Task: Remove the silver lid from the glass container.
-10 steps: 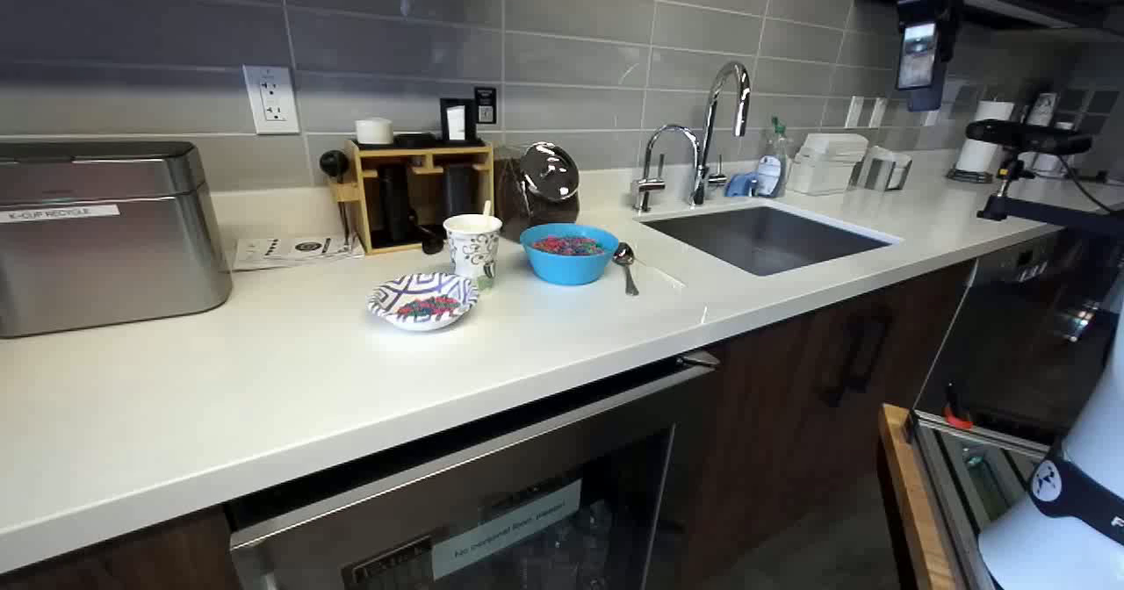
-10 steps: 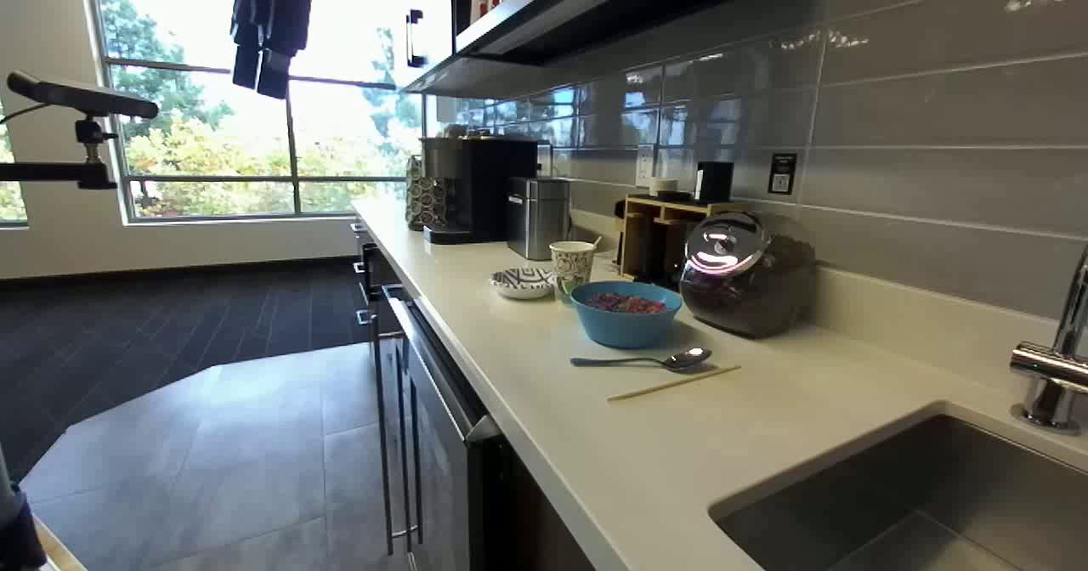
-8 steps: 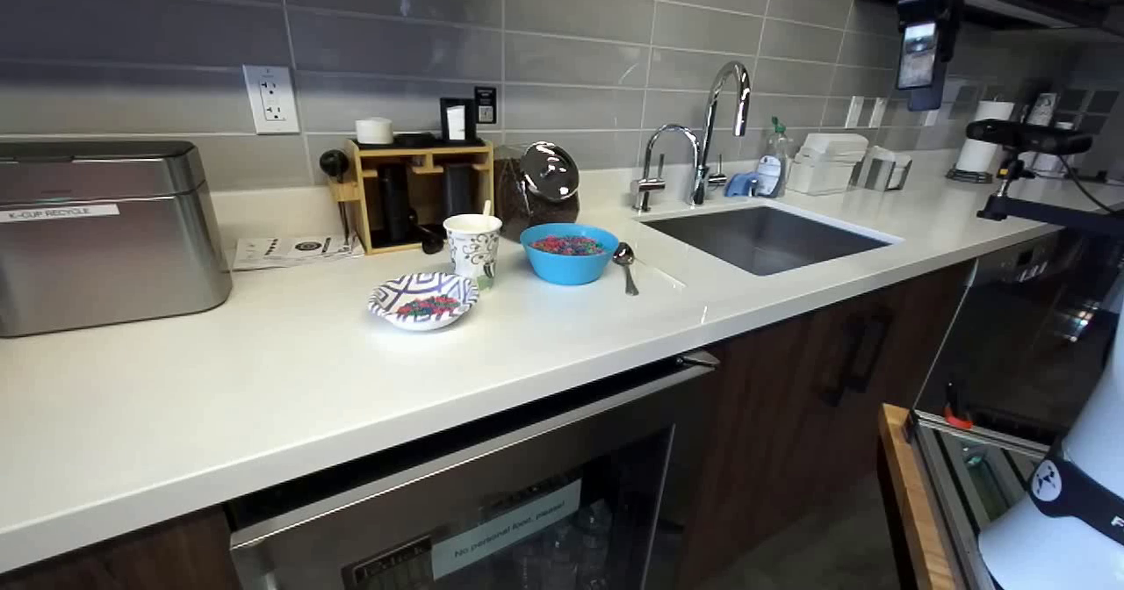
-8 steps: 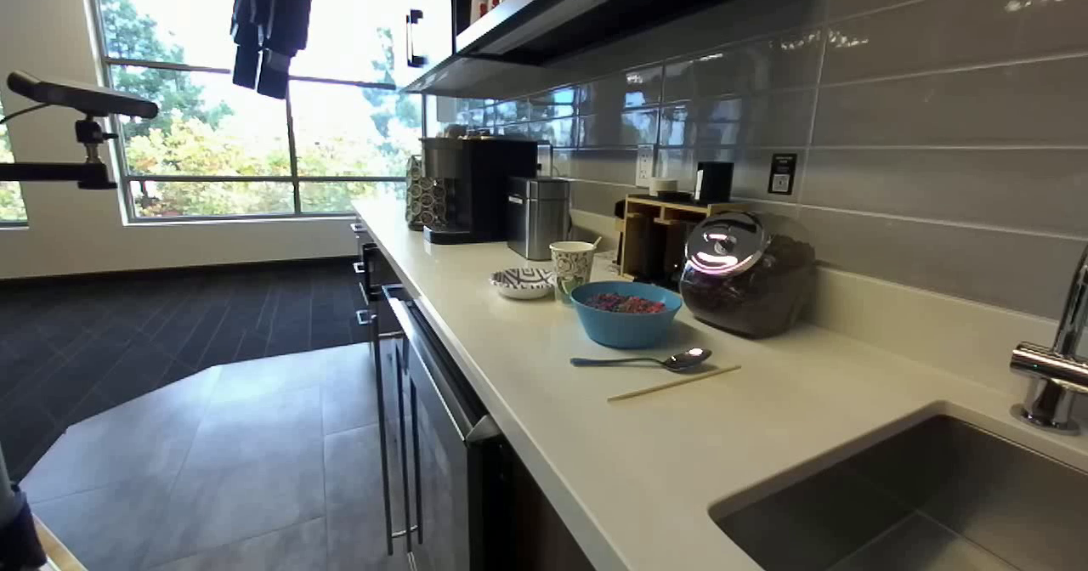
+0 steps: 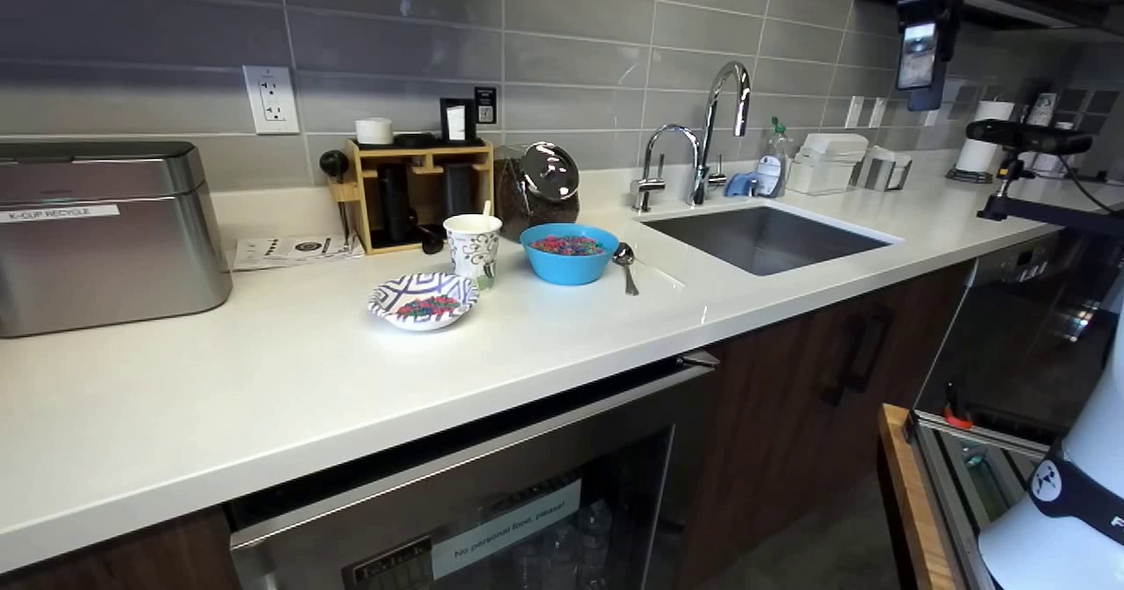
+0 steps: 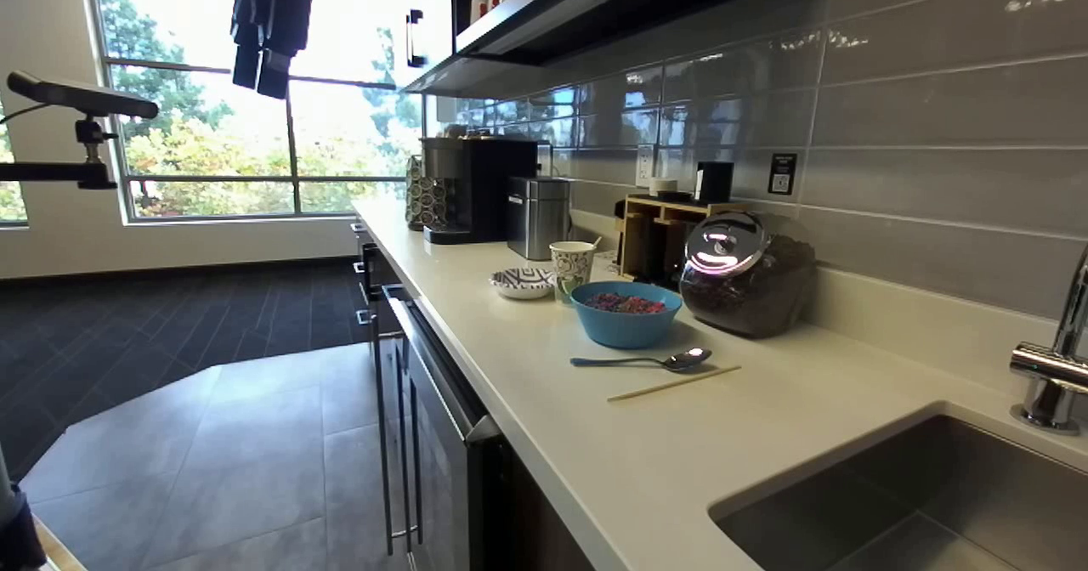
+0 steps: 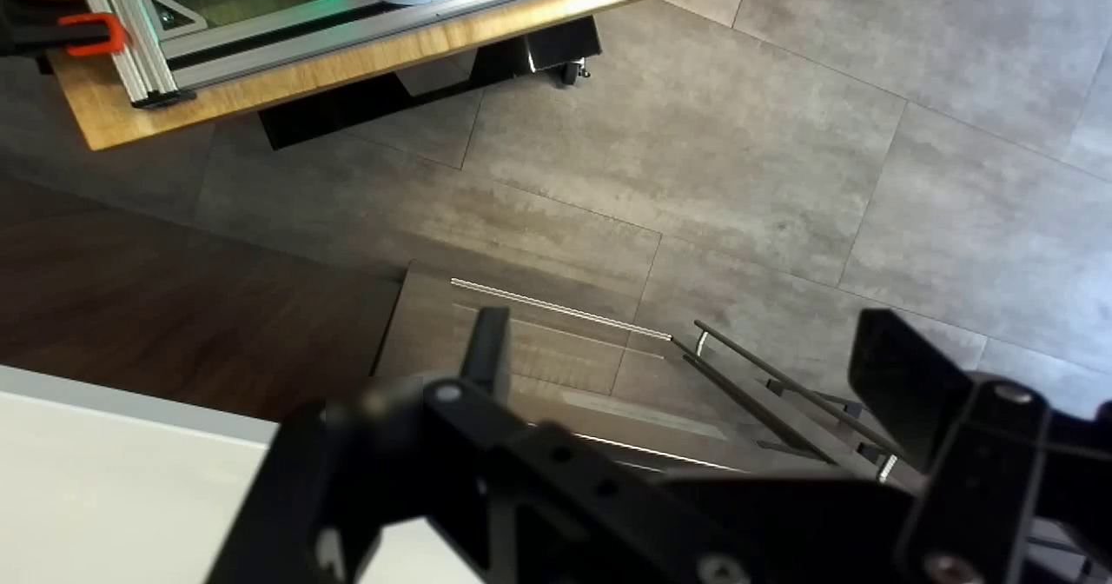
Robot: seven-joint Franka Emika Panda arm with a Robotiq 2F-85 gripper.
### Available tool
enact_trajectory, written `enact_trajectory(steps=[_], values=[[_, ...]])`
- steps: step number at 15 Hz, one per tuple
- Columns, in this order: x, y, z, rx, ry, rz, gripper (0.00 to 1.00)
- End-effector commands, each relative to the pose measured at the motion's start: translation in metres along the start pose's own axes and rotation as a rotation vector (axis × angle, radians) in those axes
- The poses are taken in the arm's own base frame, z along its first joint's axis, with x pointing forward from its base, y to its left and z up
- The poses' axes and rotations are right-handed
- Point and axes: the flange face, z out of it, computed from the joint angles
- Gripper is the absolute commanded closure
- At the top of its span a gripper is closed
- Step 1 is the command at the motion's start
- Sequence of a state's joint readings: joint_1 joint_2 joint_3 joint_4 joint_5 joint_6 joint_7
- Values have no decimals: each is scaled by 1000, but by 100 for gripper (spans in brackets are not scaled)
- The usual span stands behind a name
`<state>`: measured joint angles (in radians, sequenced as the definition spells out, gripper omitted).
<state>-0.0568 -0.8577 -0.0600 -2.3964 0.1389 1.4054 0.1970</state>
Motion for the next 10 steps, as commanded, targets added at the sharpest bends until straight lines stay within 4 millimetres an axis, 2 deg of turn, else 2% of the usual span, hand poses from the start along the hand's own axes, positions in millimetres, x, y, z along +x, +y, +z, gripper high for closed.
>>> enact_trajectory(steps=[1, 3, 6, 10], values=[[0, 0, -1, 0, -1, 0, 0], [5, 4, -2, -2, 23, 12, 0], [27, 22, -7, 9, 81, 50, 0], [75, 52, -7, 33, 193, 108, 0]])
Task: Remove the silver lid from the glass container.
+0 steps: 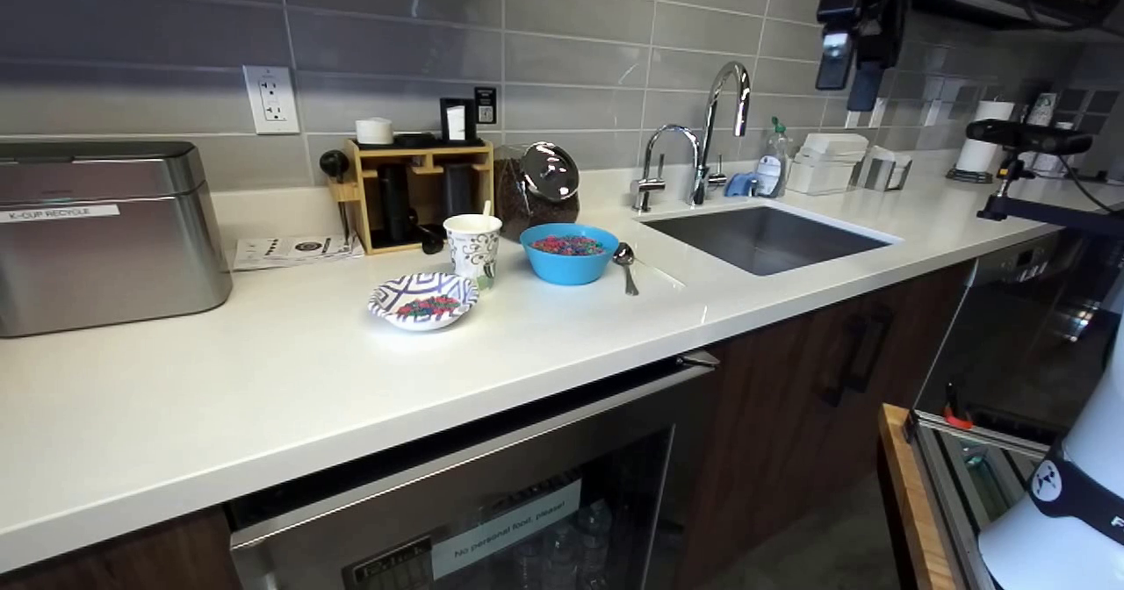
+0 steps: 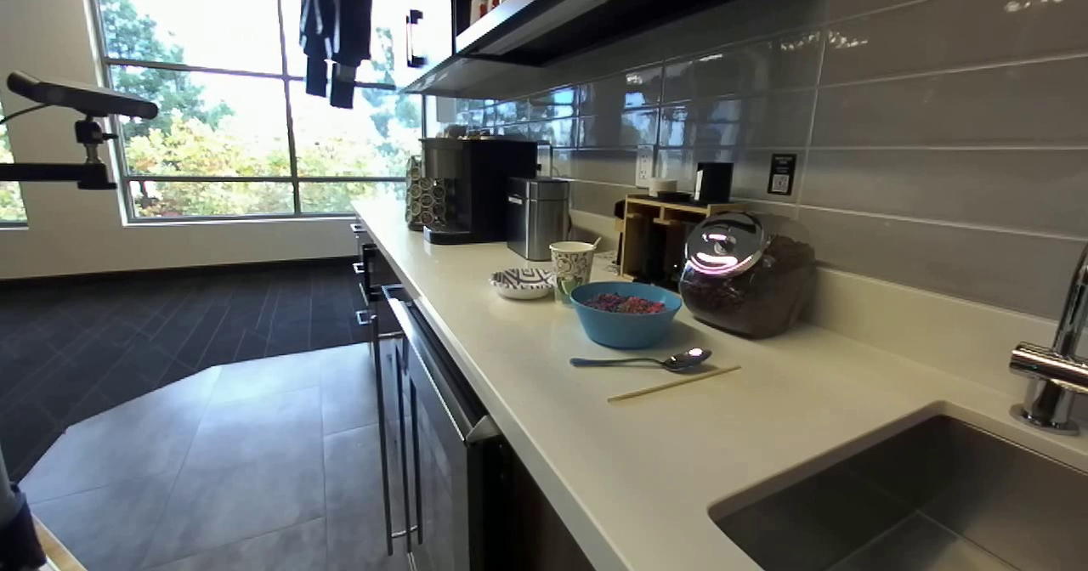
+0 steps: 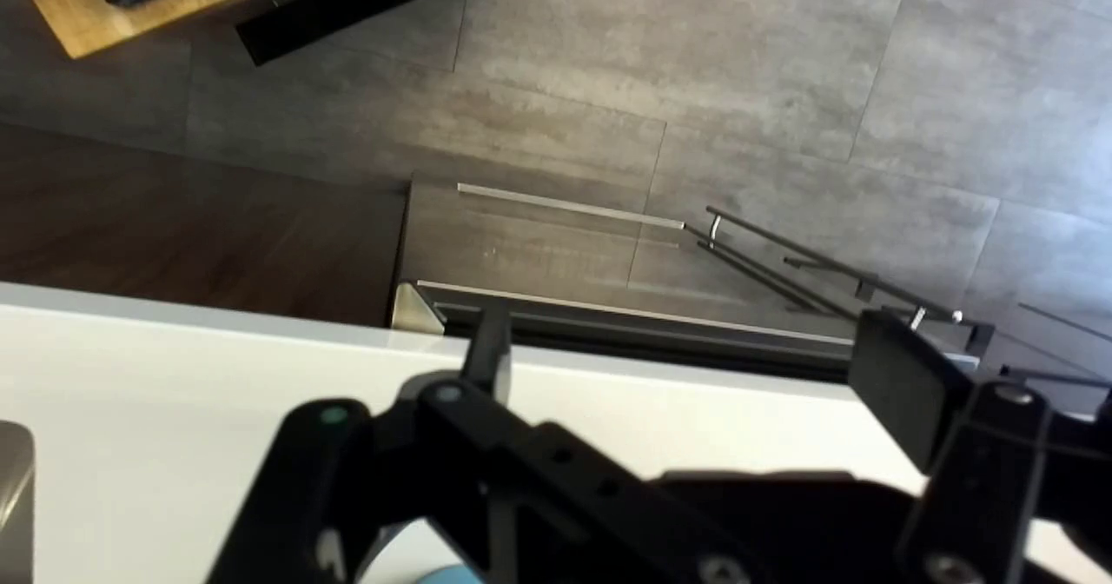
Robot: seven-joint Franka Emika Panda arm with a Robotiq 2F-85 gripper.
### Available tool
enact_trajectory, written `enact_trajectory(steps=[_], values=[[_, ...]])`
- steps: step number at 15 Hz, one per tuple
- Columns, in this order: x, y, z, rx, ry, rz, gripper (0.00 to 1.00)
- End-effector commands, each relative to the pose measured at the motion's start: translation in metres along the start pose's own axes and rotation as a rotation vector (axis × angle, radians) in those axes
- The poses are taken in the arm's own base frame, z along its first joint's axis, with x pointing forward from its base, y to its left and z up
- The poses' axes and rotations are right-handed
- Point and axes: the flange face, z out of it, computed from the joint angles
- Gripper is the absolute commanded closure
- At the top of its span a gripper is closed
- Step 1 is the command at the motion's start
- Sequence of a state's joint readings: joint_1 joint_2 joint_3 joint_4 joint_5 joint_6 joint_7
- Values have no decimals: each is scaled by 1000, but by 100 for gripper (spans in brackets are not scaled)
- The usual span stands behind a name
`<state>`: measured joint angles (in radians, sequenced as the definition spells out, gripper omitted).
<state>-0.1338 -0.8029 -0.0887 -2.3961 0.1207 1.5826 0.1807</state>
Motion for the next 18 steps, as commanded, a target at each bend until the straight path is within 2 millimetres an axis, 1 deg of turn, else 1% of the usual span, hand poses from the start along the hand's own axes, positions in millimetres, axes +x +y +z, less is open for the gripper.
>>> enact_trajectory(steps=[1, 4, 6, 7, 8, 11, 14, 16, 18], values=[[54, 23, 10, 3, 112, 27, 0], [97, 35, 20, -63, 252, 7, 0], [125, 42, 24, -104, 381, -55, 0], [138, 46, 26, -111, 432, -61, 0], [151, 52, 28, -99, 480, -29, 0], [182, 69, 32, -107, 589, -39, 0], [211, 93, 31, -93, 698, 8, 0], [230, 110, 29, -115, 777, 41, 0], [246, 123, 31, -115, 819, 87, 0]])
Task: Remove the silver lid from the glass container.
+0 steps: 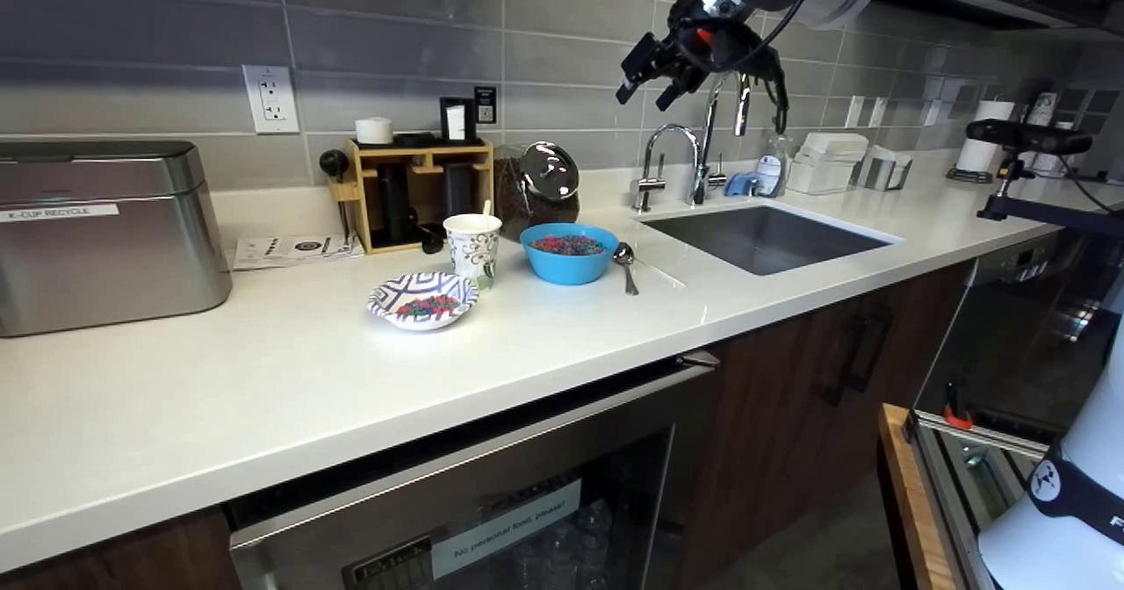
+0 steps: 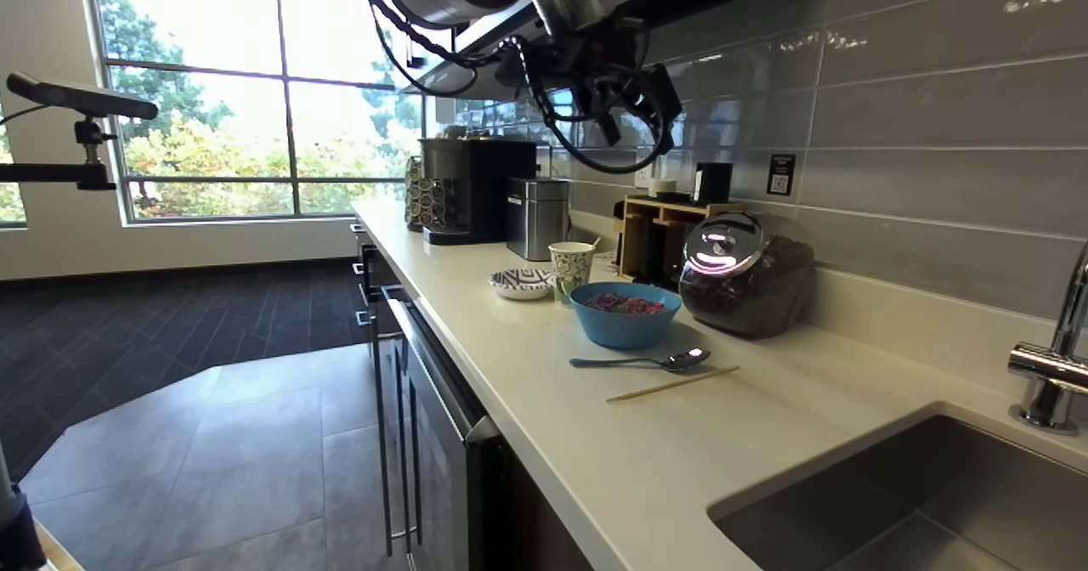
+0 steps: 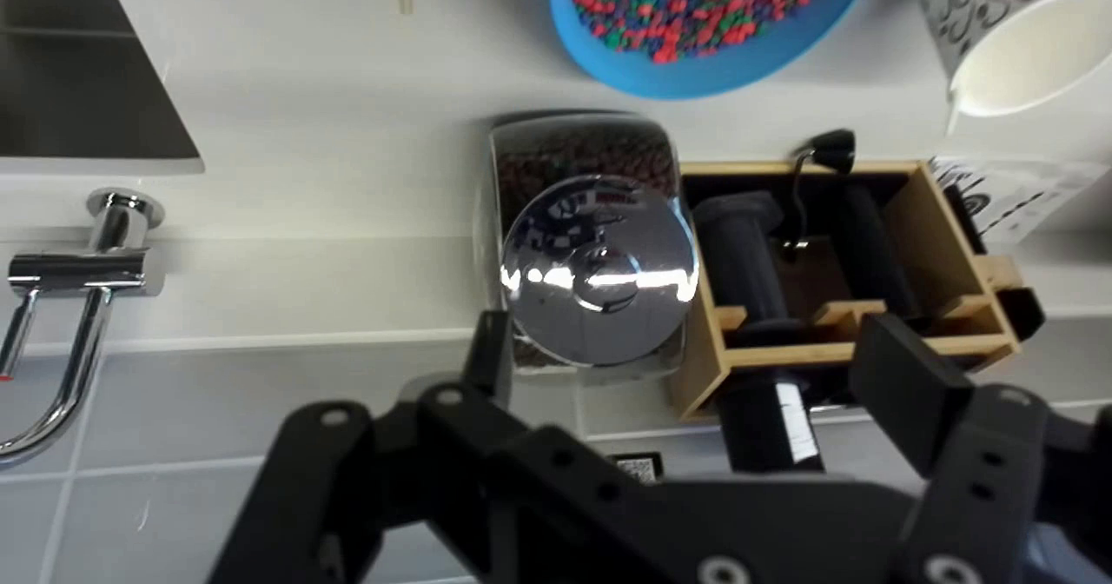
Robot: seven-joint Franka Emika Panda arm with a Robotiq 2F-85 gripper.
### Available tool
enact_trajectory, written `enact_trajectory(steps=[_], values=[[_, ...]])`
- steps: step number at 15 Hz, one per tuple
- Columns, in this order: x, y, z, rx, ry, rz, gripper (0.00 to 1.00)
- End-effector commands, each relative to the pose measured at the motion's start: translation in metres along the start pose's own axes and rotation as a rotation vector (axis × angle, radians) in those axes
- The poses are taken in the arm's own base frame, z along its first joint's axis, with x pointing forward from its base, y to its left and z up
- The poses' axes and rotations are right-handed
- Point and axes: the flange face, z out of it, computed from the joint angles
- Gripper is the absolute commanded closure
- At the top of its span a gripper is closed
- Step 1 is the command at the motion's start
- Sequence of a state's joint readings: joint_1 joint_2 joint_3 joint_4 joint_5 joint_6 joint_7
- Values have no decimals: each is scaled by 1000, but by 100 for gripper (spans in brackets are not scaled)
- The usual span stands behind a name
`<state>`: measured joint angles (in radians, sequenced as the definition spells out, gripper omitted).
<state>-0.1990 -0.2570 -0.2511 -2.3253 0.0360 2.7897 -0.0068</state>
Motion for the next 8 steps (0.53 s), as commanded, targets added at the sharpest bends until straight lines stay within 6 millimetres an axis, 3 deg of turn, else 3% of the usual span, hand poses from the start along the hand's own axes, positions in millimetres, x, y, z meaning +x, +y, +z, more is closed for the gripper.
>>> enact_trajectory(steps=[1, 2, 5, 8], values=[[25, 17, 33, -32, 66, 57, 0], [11, 12, 14, -18, 40, 34, 0], [21, 16, 30, -34, 52, 46, 0], [24, 15, 31, -35, 56, 46, 0]])
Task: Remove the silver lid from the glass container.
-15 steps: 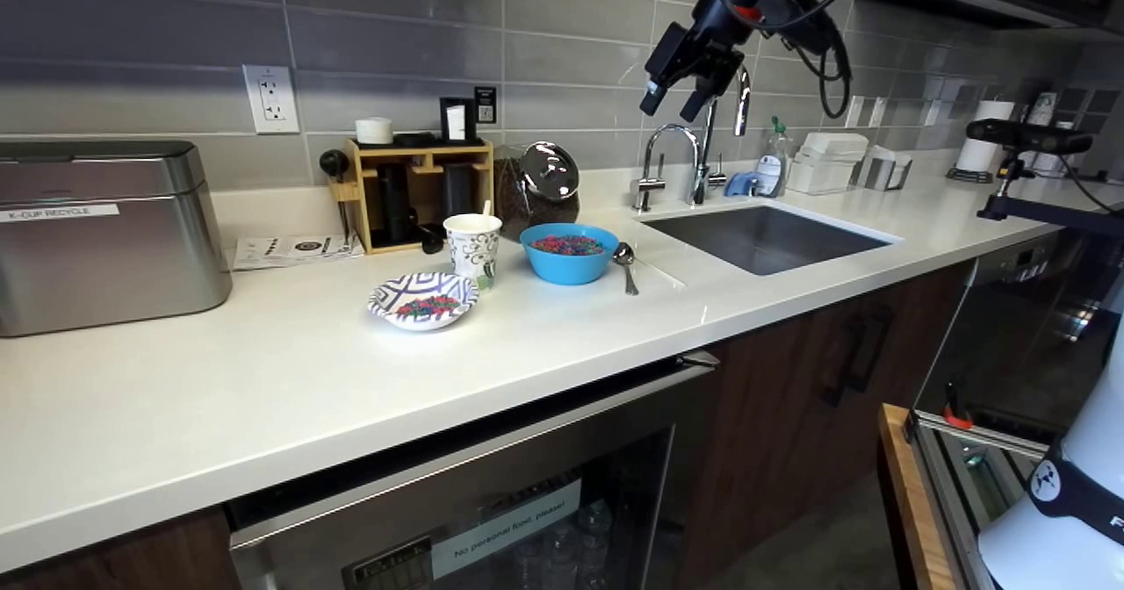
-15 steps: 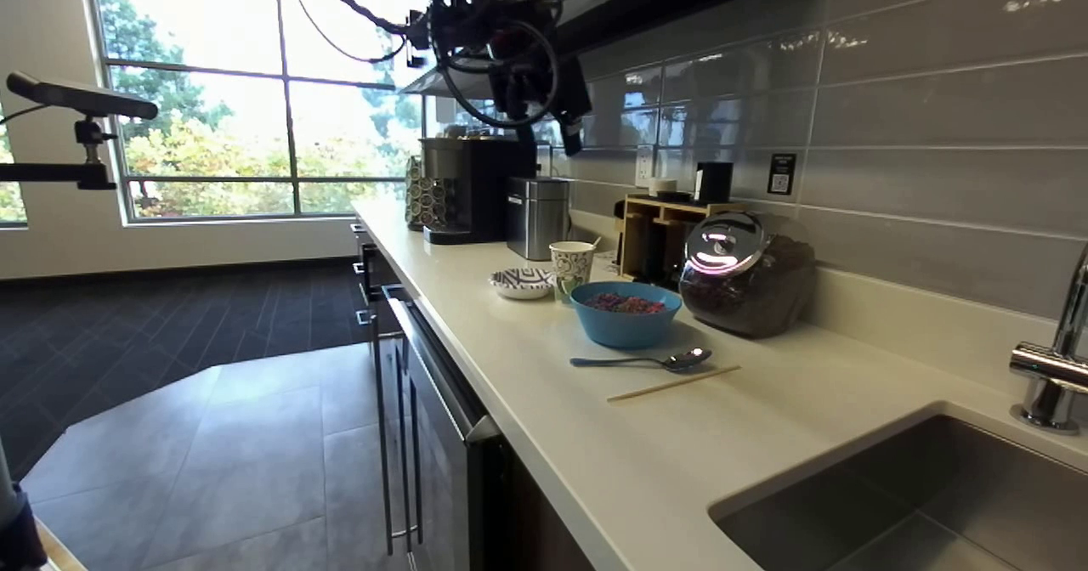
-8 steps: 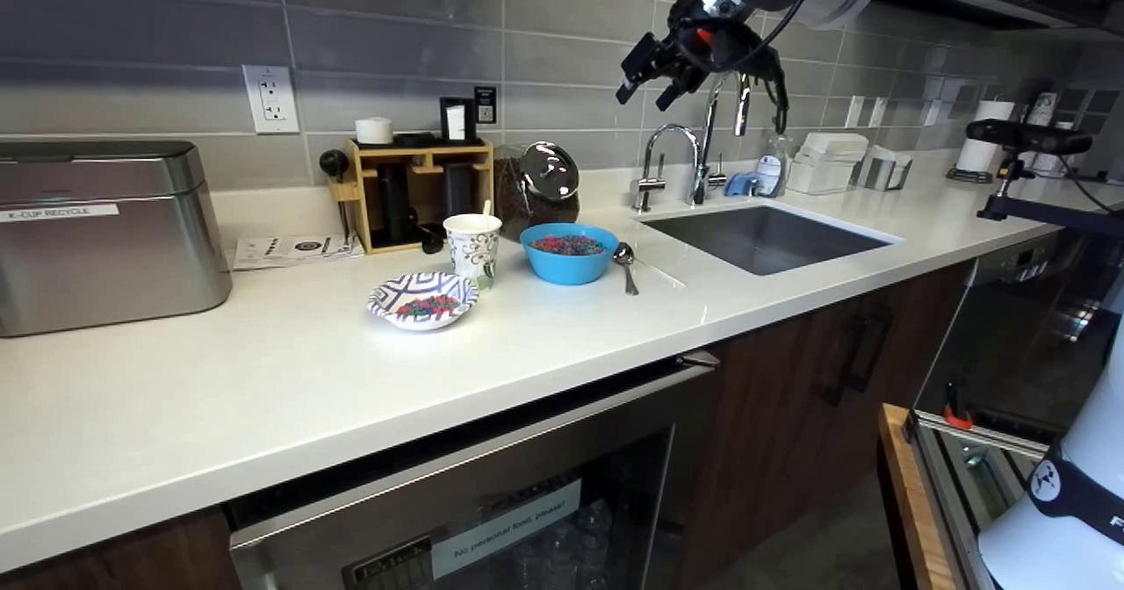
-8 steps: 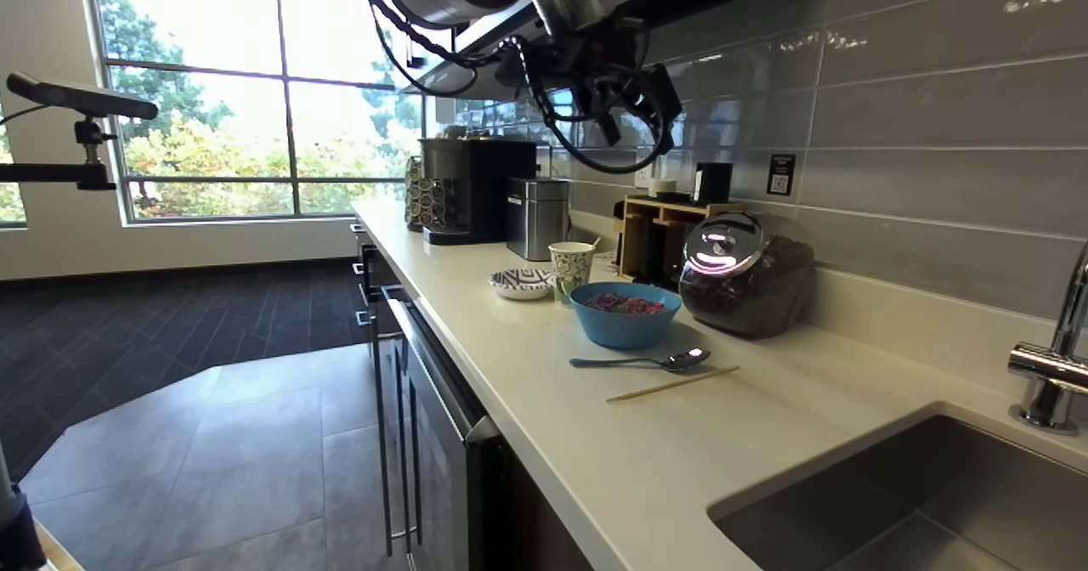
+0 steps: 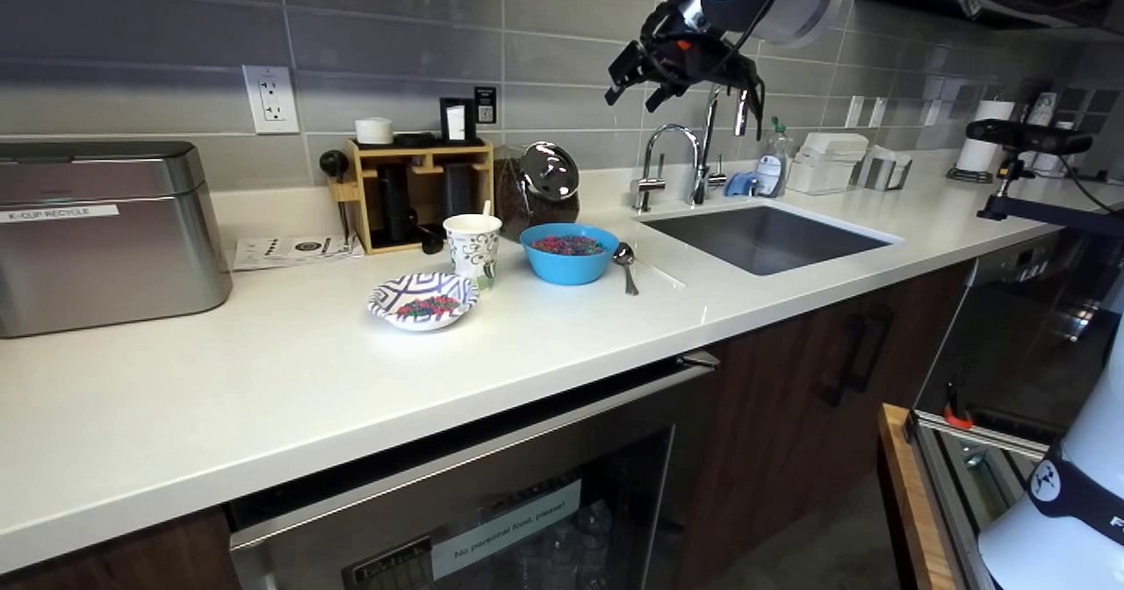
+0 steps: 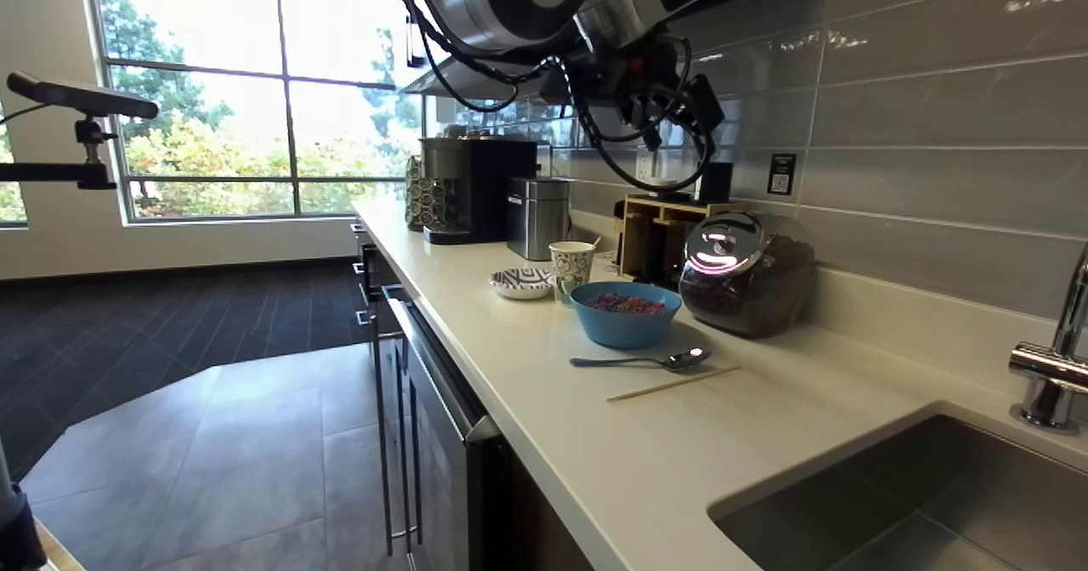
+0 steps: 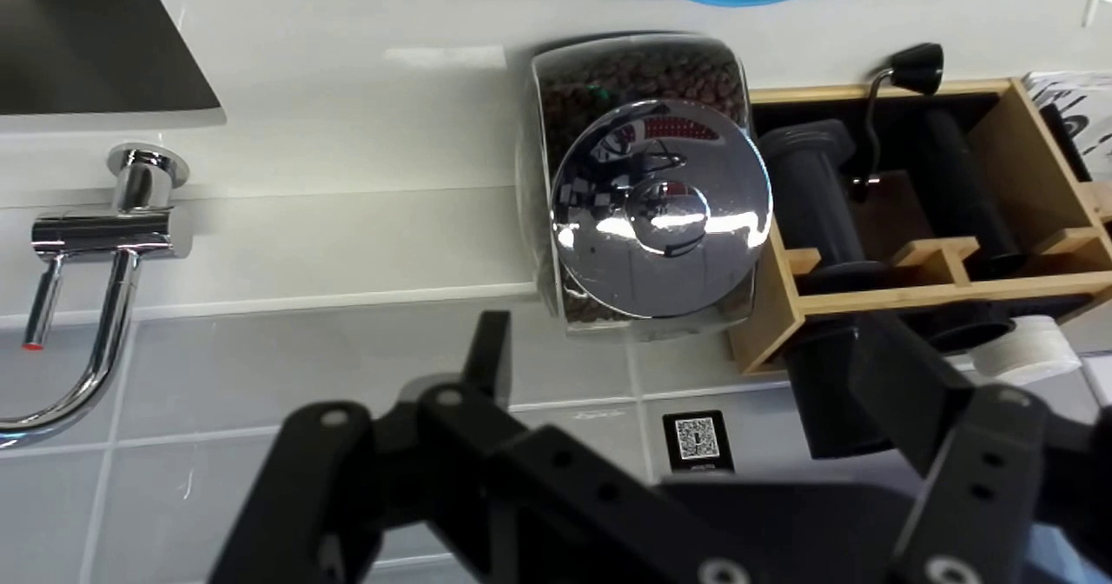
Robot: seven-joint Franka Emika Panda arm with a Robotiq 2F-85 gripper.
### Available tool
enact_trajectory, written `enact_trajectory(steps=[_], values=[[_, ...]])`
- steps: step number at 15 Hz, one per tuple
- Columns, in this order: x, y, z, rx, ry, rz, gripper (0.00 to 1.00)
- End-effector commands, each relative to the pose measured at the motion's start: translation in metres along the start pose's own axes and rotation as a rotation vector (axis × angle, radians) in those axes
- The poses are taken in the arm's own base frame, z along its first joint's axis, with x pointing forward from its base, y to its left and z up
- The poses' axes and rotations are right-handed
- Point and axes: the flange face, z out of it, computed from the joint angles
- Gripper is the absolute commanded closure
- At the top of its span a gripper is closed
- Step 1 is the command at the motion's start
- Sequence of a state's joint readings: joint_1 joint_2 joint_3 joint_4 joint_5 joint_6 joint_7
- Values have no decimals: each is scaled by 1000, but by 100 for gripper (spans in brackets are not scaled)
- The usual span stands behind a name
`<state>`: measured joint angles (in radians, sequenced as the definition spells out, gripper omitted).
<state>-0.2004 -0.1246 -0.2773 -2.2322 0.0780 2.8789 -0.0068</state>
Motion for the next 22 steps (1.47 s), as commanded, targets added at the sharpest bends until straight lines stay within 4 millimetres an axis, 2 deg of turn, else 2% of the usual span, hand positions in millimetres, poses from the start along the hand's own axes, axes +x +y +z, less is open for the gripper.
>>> enact_trajectory(steps=[1, 2, 9, 13, 17, 22], values=[[1, 0, -1, -1, 0, 1, 0], [1, 0, -1, -1, 1, 1, 0], [2, -12, 64, -4, -55, 28, 0], [14, -16, 96, -19, -60, 33, 0], [28, -21, 118, -33, -55, 4, 0], [31, -28, 144, -47, -54, -28, 0]])
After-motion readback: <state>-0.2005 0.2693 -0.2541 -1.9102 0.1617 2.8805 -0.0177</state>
